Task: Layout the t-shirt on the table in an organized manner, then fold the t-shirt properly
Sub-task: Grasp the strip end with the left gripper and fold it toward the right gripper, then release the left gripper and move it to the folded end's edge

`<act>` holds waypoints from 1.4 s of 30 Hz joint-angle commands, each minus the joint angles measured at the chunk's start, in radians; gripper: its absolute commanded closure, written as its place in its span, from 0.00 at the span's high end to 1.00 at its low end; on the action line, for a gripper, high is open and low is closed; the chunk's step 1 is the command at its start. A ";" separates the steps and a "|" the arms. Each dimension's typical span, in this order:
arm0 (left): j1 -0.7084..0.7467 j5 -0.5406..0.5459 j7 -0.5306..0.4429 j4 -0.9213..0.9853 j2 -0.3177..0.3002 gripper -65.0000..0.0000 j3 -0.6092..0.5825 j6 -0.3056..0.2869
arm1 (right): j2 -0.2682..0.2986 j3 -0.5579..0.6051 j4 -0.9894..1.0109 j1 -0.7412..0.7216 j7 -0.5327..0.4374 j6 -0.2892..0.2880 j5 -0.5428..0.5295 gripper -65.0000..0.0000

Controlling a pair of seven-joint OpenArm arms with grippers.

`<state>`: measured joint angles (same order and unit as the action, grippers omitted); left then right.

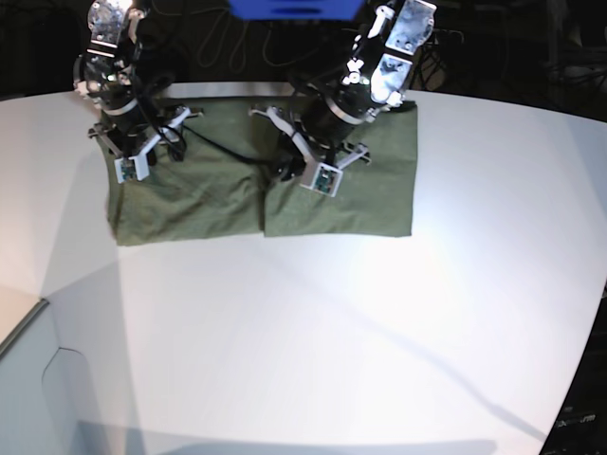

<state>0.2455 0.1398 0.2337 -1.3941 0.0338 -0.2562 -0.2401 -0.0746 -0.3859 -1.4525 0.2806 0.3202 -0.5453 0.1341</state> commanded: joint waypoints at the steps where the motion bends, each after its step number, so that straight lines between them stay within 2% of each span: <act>1: -0.005 0.011 -0.017 -0.001 0.008 0.00 -0.002 -0.012 | 0.005 -0.003 -0.009 -0.004 0.027 -0.005 0.012 0.45; 5: -0.007 0.014 -0.017 0.029 0.008 0.03 -0.002 -0.015 | 0.003 -0.006 -0.011 -0.017 0.027 -0.005 0.012 0.45; 10: -0.001 0.016 -0.017 0.028 0.008 0.34 -0.002 -0.014 | 0.005 -0.014 -0.050 -0.016 0.027 -0.002 0.012 0.45; 13: -0.004 0.016 -0.017 0.026 0.008 0.49 -0.002 -0.014 | -0.004 -0.048 -0.110 -0.014 0.027 -0.002 0.012 0.45; 19: -0.007 0.017 -0.021 0.023 0.010 0.64 -0.001 -0.015 | -0.023 -0.169 -0.150 -0.070 0.029 -0.002 0.012 0.46; 22: -0.005 0.037 -0.024 -0.003 0.015 0.67 -0.001 -0.020 | -0.018 -0.216 -0.101 -0.106 0.029 -0.002 0.012 0.53; 27: 0.001 0.199 -0.018 -0.084 0.008 0.71 0.005 -0.020 | 0.016 -0.232 0.000 -0.133 0.029 -0.002 0.012 0.57; 32: -0.007 0.327 -0.024 -0.149 -0.111 0.71 0.010 -0.014 | 0.019 -0.233 0.083 -0.145 0.029 -0.002 0.012 0.57; 34: -0.007 0.372 -0.024 -0.155 -0.168 0.71 0.054 -0.012 | 0.022 -0.230 0.106 -0.145 0.027 -0.003 0.012 0.57; 37: 0.005 0.407 -0.018 -0.136 -0.219 0.71 0.150 -0.012 | 0.025 -0.207 0.123 -0.145 0.027 -0.005 0.012 0.56; 39: 0.028 0.416 -0.018 -0.115 -0.234 0.71 0.225 -0.012 | 0.026 -0.189 0.124 -0.139 0.027 -0.005 0.012 0.54; 42: 0.078 0.416 -0.018 -0.101 -0.234 0.71 0.375 -0.012 | 0.026 -0.186 0.124 -0.137 0.027 -0.006 0.012 0.43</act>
<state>0.3264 0.5484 0.2321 -1.4849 -0.1936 0.1169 -0.2440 -0.0475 -0.5728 -1.3270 0.1368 0.3149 -0.5438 0.1421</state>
